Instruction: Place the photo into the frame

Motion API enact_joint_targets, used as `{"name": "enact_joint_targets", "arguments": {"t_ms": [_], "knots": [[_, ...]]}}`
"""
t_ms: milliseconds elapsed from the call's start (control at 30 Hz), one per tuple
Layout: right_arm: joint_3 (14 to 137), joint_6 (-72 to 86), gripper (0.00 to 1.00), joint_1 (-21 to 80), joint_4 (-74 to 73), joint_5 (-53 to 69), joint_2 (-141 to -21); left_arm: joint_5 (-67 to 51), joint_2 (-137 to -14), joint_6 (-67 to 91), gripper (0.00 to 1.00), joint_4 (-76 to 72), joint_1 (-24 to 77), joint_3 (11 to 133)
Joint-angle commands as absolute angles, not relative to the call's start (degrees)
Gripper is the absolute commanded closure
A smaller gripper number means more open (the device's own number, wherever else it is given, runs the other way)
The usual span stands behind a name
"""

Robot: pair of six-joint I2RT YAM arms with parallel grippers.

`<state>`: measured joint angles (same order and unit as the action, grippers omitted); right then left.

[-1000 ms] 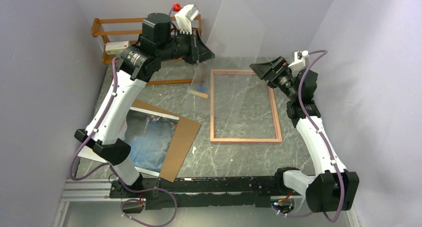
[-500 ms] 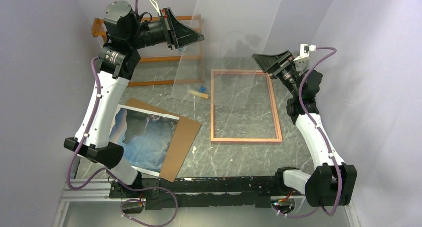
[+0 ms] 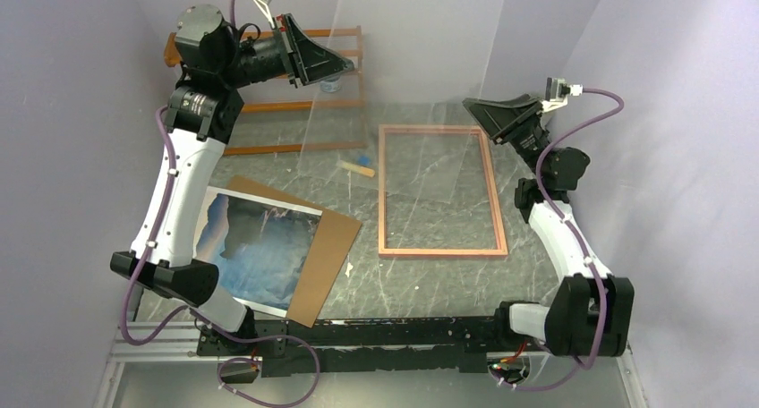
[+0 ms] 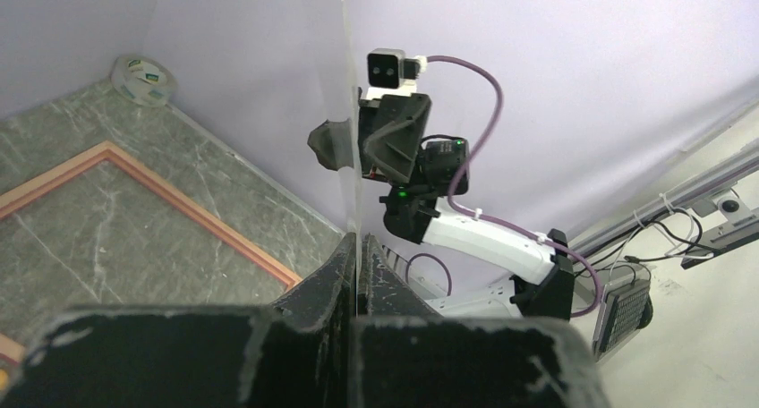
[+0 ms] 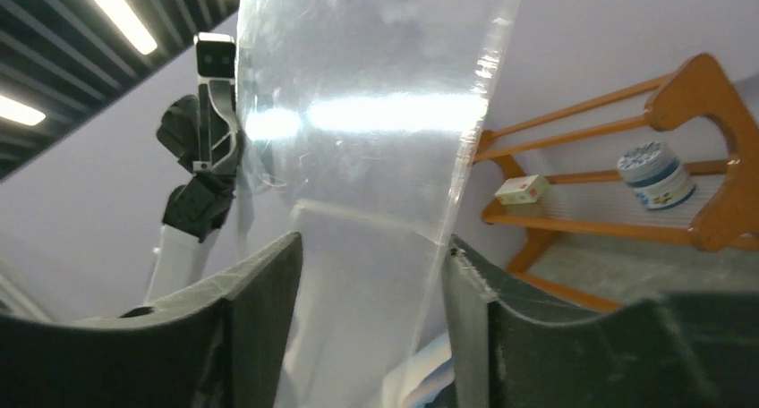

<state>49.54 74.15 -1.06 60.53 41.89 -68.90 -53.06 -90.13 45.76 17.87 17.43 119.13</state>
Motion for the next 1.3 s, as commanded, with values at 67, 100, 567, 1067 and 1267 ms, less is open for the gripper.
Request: {"name": "enact_joint_targets", "arguments": {"t_ms": [67, 100, 567, 1067, 1267], "knots": [[51.4, 91.0, 0.57, -2.4, 81.8, 47.2, -74.6, -53.8, -86.2, 47.4, 0.97, 13.8, 16.2, 117.3], [52.0, 91.3, 0.60, -2.4, 81.7, 47.7, -74.7, -53.6, -86.1, 47.1, 0.97, 14.1, 16.2, 117.0], [57.9, 89.6, 0.70, -2.4, 68.9, 49.6, -70.2, -52.7, -84.9, 49.9, 0.97, 10.1, 15.8, 109.0], [59.1, 65.0, 1.00, -3.2, 21.1, 51.8, -63.2, -32.9, -79.5, 32.0, 0.06, 28.2, 15.2, 98.9], [67.3, 51.4, 1.00, -3.5, -6.9, 51.5, -64.8, -20.6, -79.4, 26.1, 0.05, 35.7, 15.0, 93.2]]}}
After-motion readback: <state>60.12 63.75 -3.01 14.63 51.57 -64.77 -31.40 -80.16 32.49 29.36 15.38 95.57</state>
